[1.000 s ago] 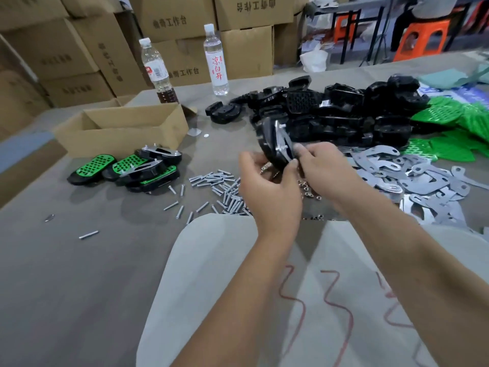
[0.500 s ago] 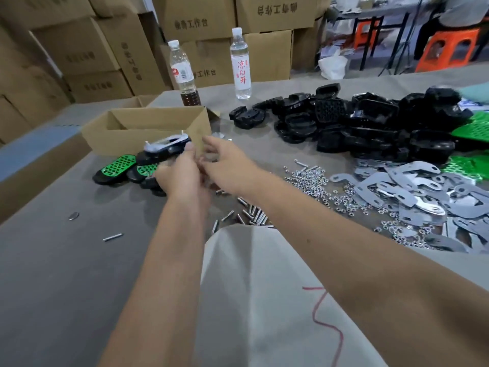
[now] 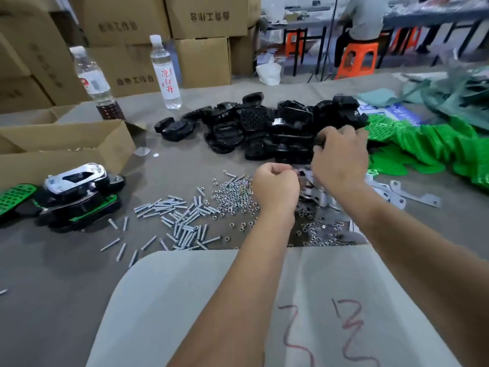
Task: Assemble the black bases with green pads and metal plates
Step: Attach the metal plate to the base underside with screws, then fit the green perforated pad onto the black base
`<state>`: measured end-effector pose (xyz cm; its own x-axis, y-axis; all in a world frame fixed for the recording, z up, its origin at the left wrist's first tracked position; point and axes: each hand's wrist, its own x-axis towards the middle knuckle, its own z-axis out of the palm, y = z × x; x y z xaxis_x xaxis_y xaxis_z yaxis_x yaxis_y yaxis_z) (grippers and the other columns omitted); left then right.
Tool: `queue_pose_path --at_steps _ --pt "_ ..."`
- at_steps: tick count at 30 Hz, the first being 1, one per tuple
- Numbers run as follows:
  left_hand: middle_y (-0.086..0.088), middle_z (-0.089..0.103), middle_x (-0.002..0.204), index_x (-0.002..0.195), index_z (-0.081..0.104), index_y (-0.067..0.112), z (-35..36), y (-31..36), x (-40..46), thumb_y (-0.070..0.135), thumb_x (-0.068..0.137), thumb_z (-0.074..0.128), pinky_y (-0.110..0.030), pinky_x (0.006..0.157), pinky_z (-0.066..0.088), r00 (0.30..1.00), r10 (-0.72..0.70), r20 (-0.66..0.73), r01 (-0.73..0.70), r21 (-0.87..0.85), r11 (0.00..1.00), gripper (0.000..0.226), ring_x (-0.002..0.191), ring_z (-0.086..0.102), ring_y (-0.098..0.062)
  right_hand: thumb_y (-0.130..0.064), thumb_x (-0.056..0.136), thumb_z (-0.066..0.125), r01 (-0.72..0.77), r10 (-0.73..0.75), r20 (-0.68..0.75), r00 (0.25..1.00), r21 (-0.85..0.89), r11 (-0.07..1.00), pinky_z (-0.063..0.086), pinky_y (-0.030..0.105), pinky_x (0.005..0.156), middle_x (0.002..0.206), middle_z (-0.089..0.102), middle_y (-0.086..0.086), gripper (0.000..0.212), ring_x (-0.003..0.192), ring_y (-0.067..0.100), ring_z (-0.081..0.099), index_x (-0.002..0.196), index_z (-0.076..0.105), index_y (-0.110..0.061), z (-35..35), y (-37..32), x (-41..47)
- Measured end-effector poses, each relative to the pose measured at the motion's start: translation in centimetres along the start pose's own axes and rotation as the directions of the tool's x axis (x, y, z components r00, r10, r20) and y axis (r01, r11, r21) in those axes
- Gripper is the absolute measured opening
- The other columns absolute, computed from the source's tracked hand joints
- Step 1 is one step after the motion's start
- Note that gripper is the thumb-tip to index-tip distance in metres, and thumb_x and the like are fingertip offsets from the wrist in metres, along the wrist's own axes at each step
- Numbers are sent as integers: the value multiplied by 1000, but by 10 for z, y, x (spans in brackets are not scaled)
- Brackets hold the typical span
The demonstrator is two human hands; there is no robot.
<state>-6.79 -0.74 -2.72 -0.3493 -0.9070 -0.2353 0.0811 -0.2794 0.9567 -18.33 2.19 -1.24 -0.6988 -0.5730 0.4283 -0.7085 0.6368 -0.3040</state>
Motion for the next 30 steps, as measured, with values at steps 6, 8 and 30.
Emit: queue_pose_path --at_steps 6,8,30 --pt "-10 76 88 87 68 9 36 -3 -5 -4 83 55 -52 86 62 999 36 39 -38 69 997 19 89 76 -36 -29 96 73 -115 67 263 962 170 979 43 41 109 146 44 18 37 127 40 54 129 70 -13 9 40 34" --pt "-7 75 90 85 67 14 43 -3 -5 -2 84 57 -52 84 62 994 100 33 -104 141 984 19 87 75 -32 -27 92 76 -87 59 131 990 219 972 43 37 101 134 53 14 29 118 35 59 118 75 -14 4 48 28" --pt "-1 62 80 90 60 2 91 -12 -2 35 100 65 -44 77 57 985 157 70 -162 68 984 35 74 57 -16 -73 80 72 -512 524 276 806 -121 851 46 51 102 135 48 26 79 125 42 46 110 61 -1 -20 136 30"
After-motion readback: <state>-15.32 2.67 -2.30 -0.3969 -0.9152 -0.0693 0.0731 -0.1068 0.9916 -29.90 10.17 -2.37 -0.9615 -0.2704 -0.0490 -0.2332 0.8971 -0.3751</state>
